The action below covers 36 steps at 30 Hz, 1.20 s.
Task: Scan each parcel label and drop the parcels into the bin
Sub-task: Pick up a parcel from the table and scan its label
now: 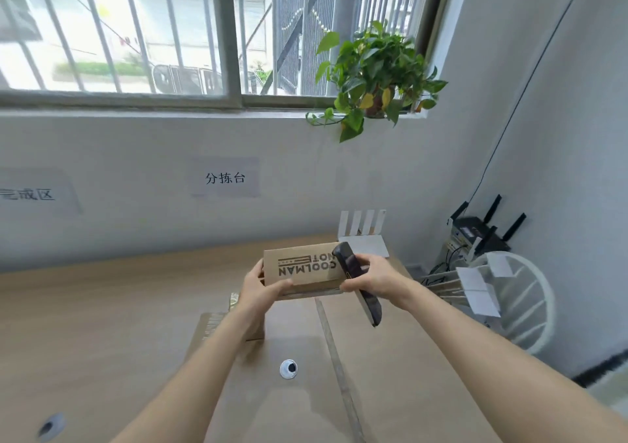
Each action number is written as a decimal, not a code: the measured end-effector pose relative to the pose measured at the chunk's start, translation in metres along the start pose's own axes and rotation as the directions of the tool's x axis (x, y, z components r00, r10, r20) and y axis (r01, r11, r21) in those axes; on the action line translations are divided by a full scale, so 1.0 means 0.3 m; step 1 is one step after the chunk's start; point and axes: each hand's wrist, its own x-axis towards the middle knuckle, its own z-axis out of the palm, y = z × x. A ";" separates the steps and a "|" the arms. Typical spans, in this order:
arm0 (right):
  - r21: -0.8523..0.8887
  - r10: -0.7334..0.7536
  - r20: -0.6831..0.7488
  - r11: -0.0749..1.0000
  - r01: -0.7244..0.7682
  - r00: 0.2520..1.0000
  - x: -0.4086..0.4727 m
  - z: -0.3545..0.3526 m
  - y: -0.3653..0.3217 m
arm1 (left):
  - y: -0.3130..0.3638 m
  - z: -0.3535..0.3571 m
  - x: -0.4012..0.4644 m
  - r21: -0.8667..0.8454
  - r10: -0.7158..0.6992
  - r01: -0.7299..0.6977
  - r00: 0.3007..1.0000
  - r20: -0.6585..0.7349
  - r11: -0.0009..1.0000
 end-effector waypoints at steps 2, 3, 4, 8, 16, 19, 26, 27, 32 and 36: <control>0.004 -0.011 -0.010 1.000 0.011 1.000 -0.041 0.006 -0.019 | 0.015 -0.026 -0.040 0.006 0.019 -0.019 1.000 0.016 1.000; 0.000 -0.018 -0.013 1.000 0.018 1.000 -0.059 0.010 -0.028 | 0.015 -0.040 -0.051 0.019 0.019 -0.020 1.000 0.021 1.000; -0.001 -0.026 -0.019 1.000 0.026 0.999 -0.073 0.014 -0.037 | 0.017 -0.051 -0.063 0.032 0.027 -0.028 0.999 0.025 0.999; -0.006 -0.061 -0.057 0.998 0.060 0.997 -0.133 0.037 -0.066 | 0.016 -0.102 -0.101 0.063 0.056 -0.058 0.998 0.027 0.996; 0.050 -0.056 -0.020 0.997 0.057 0.998 -0.206 0.061 -0.116 | 0.008 -0.152 -0.142 -0.119 0.022 -0.021 1.000 0.008 0.993; 0.054 -0.052 0.002 0.997 0.052 0.999 -0.223 0.063 -0.131 | 0.027 -0.158 -0.164 -0.178 0.013 -0.016 1.000 -0.018 0.984; -0.025 -0.058 0.018 0.998 0.058 0.998 -0.240 0.081 -0.155 | 0.059 -0.169 -0.155 -0.208 0.062 -0.091 0.988 -0.141 0.974; -0.034 -0.064 0.010 0.997 0.064 0.998 -0.241 0.084 -0.159 | 0.063 -0.172 -0.156 -0.198 0.072 -0.100 0.987 -0.147 0.975; -0.107 -0.097 -0.037 0.990 0.092 0.995 -0.238 0.095 -0.163 | 0.068 -0.181 -0.156 -0.171 0.054 -0.077 0.989 -0.134 0.982; -0.138 -0.134 -0.056 0.983 0.125 0.989 -0.234 0.099 -0.162 | 0.066 -0.198 -0.155 -0.179 0.032 -0.050 0.994 -0.101 0.983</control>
